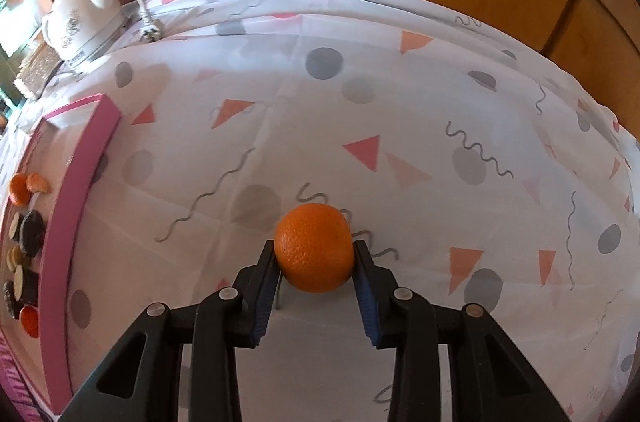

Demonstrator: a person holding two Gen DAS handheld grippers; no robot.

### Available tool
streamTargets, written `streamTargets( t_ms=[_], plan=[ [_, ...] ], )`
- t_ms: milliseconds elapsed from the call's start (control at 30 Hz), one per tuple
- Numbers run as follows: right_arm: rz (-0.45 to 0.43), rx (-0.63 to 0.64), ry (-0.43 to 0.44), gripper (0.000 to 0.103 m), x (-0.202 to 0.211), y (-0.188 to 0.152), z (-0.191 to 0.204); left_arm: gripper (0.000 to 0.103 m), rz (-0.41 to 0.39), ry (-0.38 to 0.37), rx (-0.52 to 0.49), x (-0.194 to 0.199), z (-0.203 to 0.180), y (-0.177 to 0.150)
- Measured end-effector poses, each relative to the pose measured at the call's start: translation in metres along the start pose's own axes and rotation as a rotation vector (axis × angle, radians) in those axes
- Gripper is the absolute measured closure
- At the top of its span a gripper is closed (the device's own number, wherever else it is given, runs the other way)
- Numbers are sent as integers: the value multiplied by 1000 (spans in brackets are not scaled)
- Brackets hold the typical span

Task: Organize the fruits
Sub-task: 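Carry the orange with the right tool into the tray and release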

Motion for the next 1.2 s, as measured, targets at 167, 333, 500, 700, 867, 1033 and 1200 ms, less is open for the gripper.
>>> streamTargets(
  t_ms=[167, 333, 500, 700, 867, 1033, 1200],
  plan=[
    [-36, 42, 51, 67, 17, -3, 20, 40, -6, 1, -6, 6, 4, -2],
    [-69, 105, 88, 67, 33, 0, 48, 40, -19, -3, 4, 12, 9, -3],
    [-102, 165, 144, 67, 53, 1, 80, 40, -37, -14, 10, 17, 9, -1],
    [-133, 217, 243, 67, 81, -1, 114, 40, -31, -15, 16, 16, 11, -1],
    [-155, 261, 296, 67, 96, -2, 142, 40, -37, -11, 26, 16, 14, -1],
    [-160, 274, 309, 67, 96, 1, 158, 40, -30, -2, 43, 13, 19, -1],
    [-140, 291, 327, 67, 87, 3, 175, 40, -28, 10, 61, 10, 24, 0]
  ],
)
Point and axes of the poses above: each gripper's, at about its wrist camera, not at the fingertips, and x roughly against the way its jaws point, z to its left, y to its top, the point moved 2 cm from there along -x, roughly the way its jaws point, and after that the axes turned 1 degree about y, right-handed, at the moved point
